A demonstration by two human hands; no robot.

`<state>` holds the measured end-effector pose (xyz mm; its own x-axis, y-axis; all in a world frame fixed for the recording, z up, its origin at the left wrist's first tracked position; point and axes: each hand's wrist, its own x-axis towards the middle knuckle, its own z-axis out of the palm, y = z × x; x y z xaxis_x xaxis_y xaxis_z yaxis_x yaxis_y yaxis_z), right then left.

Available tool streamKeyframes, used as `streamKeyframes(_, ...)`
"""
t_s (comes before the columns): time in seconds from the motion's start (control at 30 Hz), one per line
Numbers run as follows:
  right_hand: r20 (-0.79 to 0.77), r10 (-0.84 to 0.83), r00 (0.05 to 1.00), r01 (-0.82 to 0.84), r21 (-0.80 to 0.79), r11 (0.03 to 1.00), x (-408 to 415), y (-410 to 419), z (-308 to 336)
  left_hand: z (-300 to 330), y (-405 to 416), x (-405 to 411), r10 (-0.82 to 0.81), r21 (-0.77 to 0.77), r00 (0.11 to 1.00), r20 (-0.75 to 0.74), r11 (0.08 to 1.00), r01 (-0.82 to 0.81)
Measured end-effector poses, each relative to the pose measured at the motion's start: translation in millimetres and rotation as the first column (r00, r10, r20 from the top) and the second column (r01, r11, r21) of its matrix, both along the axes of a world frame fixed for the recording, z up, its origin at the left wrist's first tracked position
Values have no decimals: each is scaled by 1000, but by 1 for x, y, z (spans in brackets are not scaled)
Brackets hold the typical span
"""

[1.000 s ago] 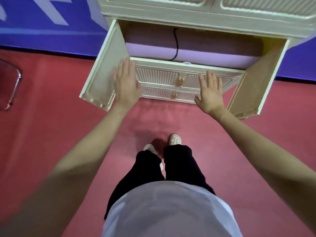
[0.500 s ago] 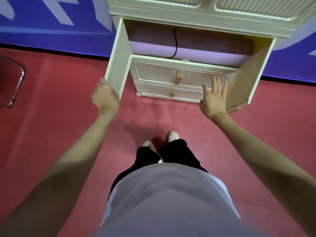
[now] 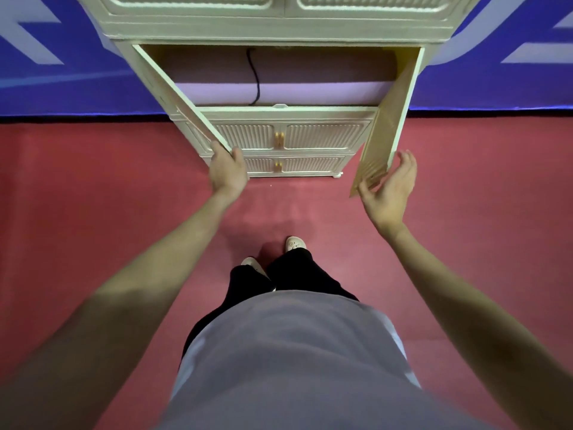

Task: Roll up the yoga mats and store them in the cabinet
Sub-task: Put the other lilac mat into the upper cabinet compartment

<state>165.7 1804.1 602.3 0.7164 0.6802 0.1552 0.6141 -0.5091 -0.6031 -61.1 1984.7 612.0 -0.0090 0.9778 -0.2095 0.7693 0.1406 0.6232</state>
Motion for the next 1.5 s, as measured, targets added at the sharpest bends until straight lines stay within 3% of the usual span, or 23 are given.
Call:
streamKeyframes(0.1, -129, -11, 992, -17, -209, 978, 11, -2, -9, -3, 8, 28, 35, -49, 999, 25, 998, -34)
streamKeyframes(0.27, -260, 40, 965, -131, -343, 930, 35, 4, -27, -15, 28, 66, 101, -242, 971, 218, 969, -46)
streamKeyframes(0.33, -300, 76, 951, -200, -409, 890, 42, 9, -27, -20, 33, 76, 88, -272, 969, 231, 962, -22)
streamKeyframes(0.53, -209, 363, 908, -419, -490, 765, 39, 35, -19, -29, 76, 103, -69, -145, 983, 170, 985, 94)
streamKeyframes(0.77, -244, 491, 837, -545, -468, 696, 24, 95, -25, -35, 142, 127, -188, -46, 980, 66, 980, 191)
streamKeyframes(1.03, -305, 450, 839, -542, -406, 736, 7, 163, -35, -32, 167, 130, -324, 11, 946, -18, 946, 324)
streamKeyframes(1.27, -278, 404, 871, -484, -348, 803, 4, 227, -46, -46, 171, 88, -413, 49, 907, 81, 911, 410)
streamKeyframes(1.5, -200, 273, 941, -332, -390, 859, -1, 290, -46, -65, 182, 24, -353, 25, 936, -8, 935, 353)
